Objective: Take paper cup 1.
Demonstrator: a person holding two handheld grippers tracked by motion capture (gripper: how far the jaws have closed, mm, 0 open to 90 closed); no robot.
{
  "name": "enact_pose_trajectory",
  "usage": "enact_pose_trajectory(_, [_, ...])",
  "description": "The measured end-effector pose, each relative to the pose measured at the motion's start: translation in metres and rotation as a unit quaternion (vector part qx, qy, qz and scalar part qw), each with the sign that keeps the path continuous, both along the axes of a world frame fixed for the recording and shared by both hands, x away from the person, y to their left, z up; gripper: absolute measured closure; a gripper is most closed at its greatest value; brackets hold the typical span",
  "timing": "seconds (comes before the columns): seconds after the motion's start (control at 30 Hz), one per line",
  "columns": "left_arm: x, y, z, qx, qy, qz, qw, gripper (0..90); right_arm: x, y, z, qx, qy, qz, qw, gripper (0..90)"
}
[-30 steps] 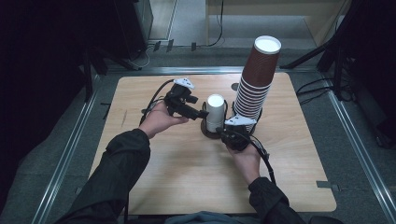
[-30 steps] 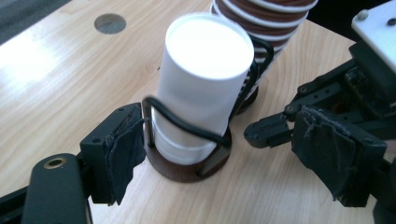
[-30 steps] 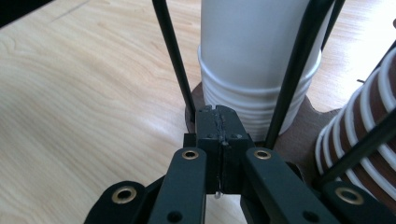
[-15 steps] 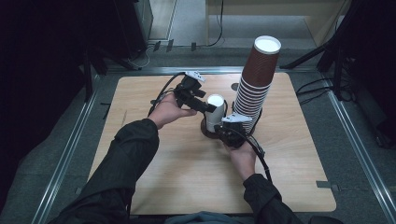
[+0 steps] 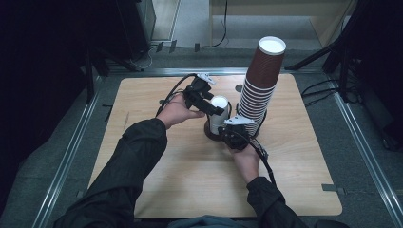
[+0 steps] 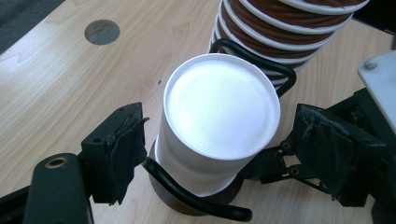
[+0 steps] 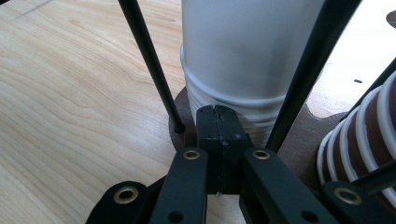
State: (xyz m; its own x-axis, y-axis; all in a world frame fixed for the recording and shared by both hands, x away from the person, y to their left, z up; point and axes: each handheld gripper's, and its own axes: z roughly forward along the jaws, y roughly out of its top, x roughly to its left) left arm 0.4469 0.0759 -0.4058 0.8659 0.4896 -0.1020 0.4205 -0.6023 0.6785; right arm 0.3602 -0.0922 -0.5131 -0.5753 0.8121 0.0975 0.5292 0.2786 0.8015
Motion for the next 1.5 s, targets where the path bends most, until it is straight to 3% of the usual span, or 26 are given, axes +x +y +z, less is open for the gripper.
enact_pose_trajectory(0.27, [0.002,-0.004,-0.003,0.004,-0.008,-0.002,1.0,25.3,0.0,0.0,-0.001,0.004,0.003,-0.001,1.0,89.1])
enact_pose_trajectory(0.37, [0.002,-0.004,-0.004,0.004,-0.01,-0.003,0.9999,32.1,0.0,0.0,-0.001,0.007,0.006,-0.002,1.0,89.0])
enact_pose_trajectory(0.6, [-0.001,-0.006,-0.001,0.016,-0.031,-0.007,0.9994,34.0,0.001,0.0,-0.001,0.006,0.006,-0.001,1.0,89.0])
enact_pose_trajectory(0.8, [-0.002,-0.005,0.003,0.011,-0.037,-0.006,0.9992,34.7,0.0,0.001,-0.001,0.0,0.003,0.001,1.0,88.5])
enact_pose_trajectory(0.93, [-0.002,-0.004,0.011,-0.002,-0.04,-0.004,0.9992,34.9,0.0,0.0,-0.001,-0.001,0.005,0.002,1.0,88.4])
enact_pose_trajectory(1.33, [-0.009,0.0,0.046,-0.01,-0.05,-0.01,0.9987,35.0,-0.003,0.001,0.002,-0.01,0.003,0.016,0.9998,87.2])
enact_pose_trajectory(1.5, [-0.012,0.004,0.055,-0.001,-0.049,-0.013,0.9987,35.2,-0.007,-0.005,0.009,-0.013,0.003,0.031,0.9994,87.2])
